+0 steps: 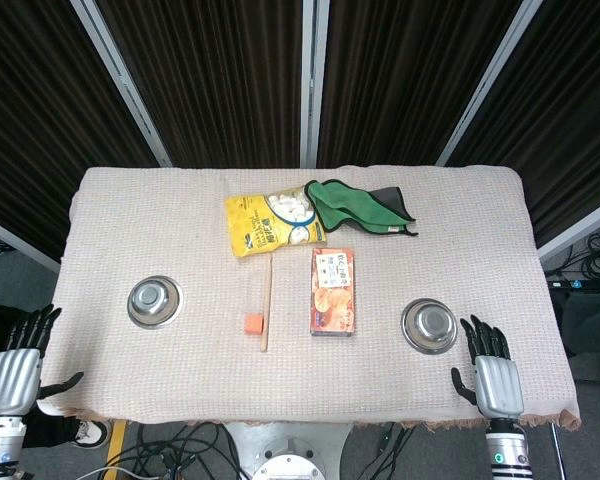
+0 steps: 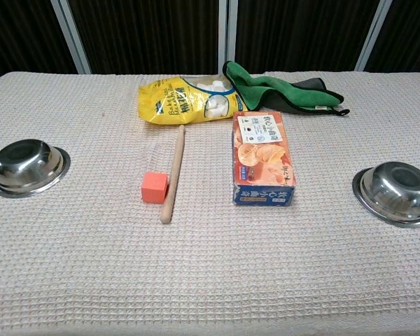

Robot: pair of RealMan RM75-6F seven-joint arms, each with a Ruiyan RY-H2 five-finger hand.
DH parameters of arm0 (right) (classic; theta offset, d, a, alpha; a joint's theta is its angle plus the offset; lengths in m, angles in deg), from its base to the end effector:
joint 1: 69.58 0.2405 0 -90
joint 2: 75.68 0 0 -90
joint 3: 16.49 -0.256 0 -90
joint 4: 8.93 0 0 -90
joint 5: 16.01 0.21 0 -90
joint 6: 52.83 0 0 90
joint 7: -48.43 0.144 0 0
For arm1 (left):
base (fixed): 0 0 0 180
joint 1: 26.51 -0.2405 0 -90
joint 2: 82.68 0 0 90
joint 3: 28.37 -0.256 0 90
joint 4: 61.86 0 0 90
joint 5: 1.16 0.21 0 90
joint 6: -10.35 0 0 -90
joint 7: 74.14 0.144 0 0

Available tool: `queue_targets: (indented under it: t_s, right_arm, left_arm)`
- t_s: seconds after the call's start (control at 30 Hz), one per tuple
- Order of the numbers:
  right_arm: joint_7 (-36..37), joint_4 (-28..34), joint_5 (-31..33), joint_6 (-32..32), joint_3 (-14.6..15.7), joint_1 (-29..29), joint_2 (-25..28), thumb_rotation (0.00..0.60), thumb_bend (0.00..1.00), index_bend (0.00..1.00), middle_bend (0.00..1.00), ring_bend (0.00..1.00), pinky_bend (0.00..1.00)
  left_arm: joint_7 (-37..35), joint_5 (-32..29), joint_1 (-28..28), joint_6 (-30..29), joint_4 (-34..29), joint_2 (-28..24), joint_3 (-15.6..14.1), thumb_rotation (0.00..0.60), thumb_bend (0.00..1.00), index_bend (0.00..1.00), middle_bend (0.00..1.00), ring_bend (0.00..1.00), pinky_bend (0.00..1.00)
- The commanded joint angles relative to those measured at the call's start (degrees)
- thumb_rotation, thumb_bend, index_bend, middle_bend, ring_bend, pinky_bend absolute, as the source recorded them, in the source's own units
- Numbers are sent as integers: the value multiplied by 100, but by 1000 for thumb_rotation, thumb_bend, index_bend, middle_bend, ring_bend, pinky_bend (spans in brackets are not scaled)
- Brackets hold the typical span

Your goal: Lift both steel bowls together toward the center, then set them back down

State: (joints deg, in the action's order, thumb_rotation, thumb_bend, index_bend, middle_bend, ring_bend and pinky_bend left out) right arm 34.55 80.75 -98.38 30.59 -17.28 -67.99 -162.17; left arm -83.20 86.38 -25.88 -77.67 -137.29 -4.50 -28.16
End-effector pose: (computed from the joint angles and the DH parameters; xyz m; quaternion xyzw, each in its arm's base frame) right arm -0.2853 -0.1529 0.0334 0.5709 -0.4691 0.3670 0.5651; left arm -0.3499 0.1484 0.1036 -0.5629 -0.4328 -0.4054 0.5758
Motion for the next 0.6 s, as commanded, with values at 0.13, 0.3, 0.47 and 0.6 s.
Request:
queue_targets:
  t_s: [0.13,0.3,0.47,0.6]
  right_arm:
    - [35,8,64,-127,-35,56,12,600,303,0,0,0,0]
    - [-171,171,204,-369,-77,172,131,600,301,0,0,0,0]
    - [-509,540,571,-738,-253,383,397,600,303,0,0,0,0]
    - [-589,724,1128,-1240,-526,661,571,600,304,0,0,0,0]
  left_arm:
    - [45,16,22,9,-59,-43,9,600,0,0,40,0,48]
    - [-39,72,226,214,-120,-170,71,600,0,0,40,0,48]
    - [-154,-42,823,1041,-288,-405,282,600,0,0,40,0,49]
    - [-217,-193,1398,1976,-66,-409,380,600,0,0,40,0,49]
